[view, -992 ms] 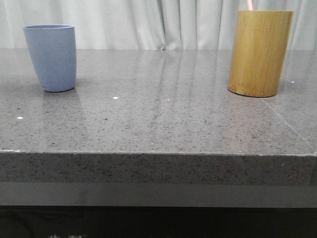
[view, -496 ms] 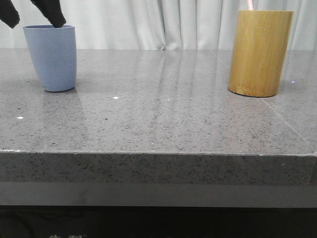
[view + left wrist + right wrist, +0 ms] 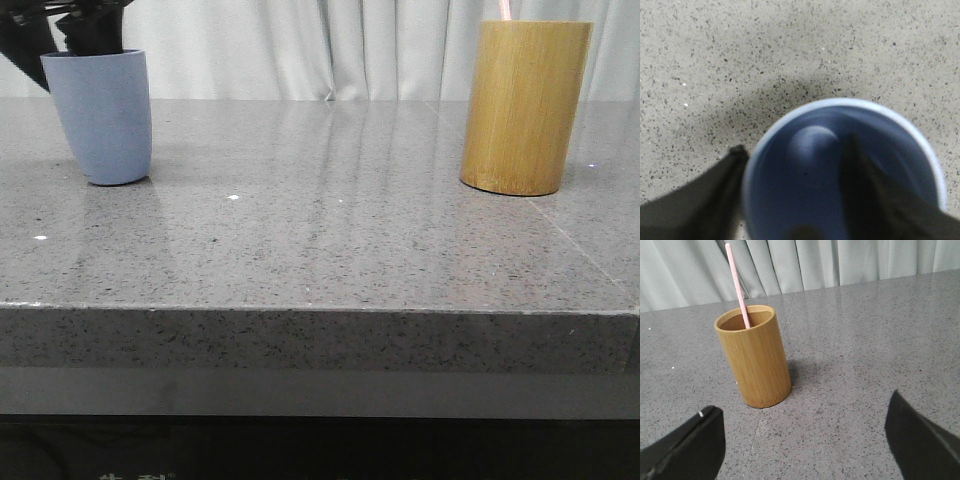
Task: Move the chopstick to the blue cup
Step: 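Reach down with the left gripper and grasp the light blue cup rim, then lift the blue cup with the left gripper and carry it toward the bamboo holder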
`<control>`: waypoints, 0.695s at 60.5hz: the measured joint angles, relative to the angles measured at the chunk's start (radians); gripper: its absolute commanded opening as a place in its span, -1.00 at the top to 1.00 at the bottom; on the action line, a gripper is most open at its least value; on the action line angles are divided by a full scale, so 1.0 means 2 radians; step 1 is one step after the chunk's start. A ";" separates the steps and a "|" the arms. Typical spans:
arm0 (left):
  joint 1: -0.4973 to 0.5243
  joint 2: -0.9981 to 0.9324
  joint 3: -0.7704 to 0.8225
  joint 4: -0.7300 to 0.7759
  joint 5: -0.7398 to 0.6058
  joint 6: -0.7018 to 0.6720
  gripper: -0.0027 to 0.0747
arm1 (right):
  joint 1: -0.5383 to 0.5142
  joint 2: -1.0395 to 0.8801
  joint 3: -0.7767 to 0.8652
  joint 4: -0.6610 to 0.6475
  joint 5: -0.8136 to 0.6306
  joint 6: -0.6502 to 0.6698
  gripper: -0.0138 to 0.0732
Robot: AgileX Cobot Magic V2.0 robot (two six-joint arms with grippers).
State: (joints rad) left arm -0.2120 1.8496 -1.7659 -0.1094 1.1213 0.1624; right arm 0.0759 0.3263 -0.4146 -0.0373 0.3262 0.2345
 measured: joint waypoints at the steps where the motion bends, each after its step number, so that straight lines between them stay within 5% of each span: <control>1: 0.000 0.000 0.000 0.000 0.000 0.000 0.61 | 0.000 0.000 0.000 0.000 0.000 0.000 -0.82; 7: 0.000 0.000 0.000 0.001 -0.006 0.000 0.98 | 0.000 0.000 0.000 0.000 0.000 0.000 -0.82; 23: -0.015 0.001 -0.025 0.001 0.014 0.000 0.98 | 0.000 0.000 0.000 0.000 0.000 0.000 -0.82; 42: -0.123 0.014 -0.103 0.000 0.021 0.000 0.98 | 0.000 0.000 0.000 0.000 0.000 0.000 -0.82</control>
State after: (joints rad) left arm -0.4578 1.8773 -1.9723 -0.1091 1.1625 0.1624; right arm 0.0759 0.3263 -0.4146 -0.0373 0.3253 0.2345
